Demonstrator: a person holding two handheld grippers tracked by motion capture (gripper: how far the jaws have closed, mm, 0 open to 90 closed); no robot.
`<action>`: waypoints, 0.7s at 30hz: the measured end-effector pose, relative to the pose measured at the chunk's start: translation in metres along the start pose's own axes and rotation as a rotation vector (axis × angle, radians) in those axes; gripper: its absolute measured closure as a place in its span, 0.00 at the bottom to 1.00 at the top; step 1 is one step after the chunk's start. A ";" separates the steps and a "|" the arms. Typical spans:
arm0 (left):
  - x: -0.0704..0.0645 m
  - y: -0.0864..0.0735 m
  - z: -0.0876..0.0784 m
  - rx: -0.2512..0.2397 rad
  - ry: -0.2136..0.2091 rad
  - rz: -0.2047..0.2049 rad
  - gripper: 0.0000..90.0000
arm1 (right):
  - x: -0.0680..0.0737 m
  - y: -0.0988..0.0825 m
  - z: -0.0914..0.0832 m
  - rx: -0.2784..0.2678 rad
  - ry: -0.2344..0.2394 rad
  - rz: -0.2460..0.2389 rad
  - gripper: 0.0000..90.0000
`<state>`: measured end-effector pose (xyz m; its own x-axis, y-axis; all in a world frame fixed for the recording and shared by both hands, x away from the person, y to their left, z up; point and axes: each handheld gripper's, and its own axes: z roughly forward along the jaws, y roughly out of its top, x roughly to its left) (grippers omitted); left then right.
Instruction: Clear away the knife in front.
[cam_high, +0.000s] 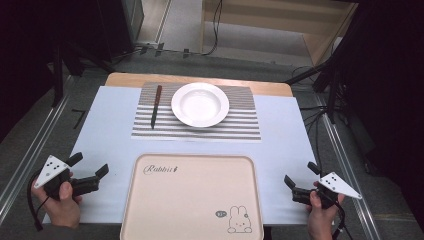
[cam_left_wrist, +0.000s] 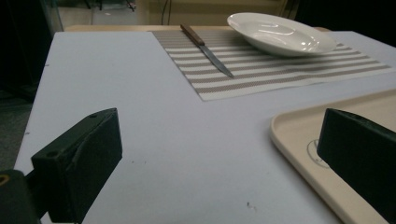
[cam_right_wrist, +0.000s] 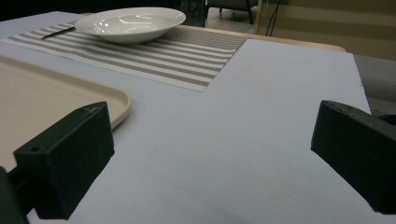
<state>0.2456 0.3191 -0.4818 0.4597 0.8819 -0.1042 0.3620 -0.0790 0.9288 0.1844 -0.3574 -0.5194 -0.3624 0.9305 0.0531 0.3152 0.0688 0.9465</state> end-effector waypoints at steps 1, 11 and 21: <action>0.000 0.000 0.000 0.000 0.000 0.000 0.00 | 0.000 0.000 0.000 0.001 -0.002 -0.003 0.00; -0.021 0.045 0.007 0.000 -0.036 0.036 0.00 | 0.001 0.000 0.000 -0.002 0.000 -0.006 0.00; -0.039 0.099 0.039 0.030 -0.063 0.036 0.00 | 0.002 0.000 0.000 -0.002 0.004 -0.017 0.00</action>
<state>0.2948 0.2592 -0.4000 0.5227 0.8474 -0.0935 0.3679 -0.1252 0.9214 0.1837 -0.3560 -0.5193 -0.3710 0.9278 0.0382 0.3069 0.0837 0.9481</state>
